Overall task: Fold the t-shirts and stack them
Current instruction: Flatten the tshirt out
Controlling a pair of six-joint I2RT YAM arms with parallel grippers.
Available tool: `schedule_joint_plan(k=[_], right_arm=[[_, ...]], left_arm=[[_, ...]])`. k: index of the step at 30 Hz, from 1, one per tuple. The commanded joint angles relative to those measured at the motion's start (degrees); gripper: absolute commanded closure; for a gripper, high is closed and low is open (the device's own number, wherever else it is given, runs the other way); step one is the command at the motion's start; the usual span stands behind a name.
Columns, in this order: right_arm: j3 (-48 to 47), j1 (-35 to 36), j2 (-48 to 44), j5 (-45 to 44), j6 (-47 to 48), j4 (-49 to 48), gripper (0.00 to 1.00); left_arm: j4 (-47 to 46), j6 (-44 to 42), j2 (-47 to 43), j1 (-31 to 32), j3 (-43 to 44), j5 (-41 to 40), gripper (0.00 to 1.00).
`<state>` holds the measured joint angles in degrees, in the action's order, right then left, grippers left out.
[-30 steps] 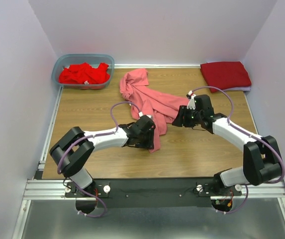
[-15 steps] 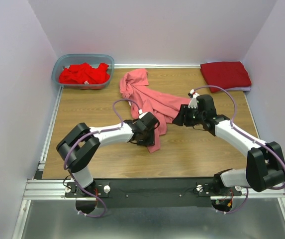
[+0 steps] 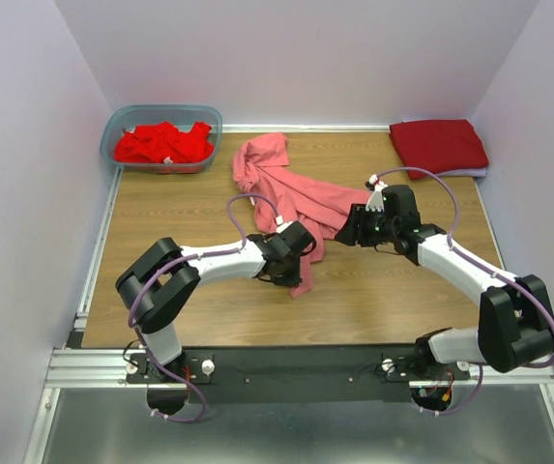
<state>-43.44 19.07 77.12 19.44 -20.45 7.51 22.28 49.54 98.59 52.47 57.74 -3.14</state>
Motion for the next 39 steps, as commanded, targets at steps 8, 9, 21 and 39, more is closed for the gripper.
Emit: schedule_joint_plan(k=[8,9,21,39], right_arm=[[0.46,0.18,0.39,2.62,1.20,-1.09,0.44],[0.46,0.09,0.75,2.88,1.46,-1.09,0.44],[-2.70,1.84,10.32,5.61,-1.35,-4.51,0.44],[-6.22,3.43,27.90,12.28,-14.00,-19.19,0.47]], left_arm=[[8.11,1.35,-4.18,0.01,2.55,-6.44,1.00],[8.82,0.39,-4.89,-0.26,3.08,-6.97,1.00],[11.91,-12.26,-17.71,-14.58,7.39,-7.85,1.00],[-2.32,-24.75,-24.23,-33.74,-1.65,-10.05,1.00]])
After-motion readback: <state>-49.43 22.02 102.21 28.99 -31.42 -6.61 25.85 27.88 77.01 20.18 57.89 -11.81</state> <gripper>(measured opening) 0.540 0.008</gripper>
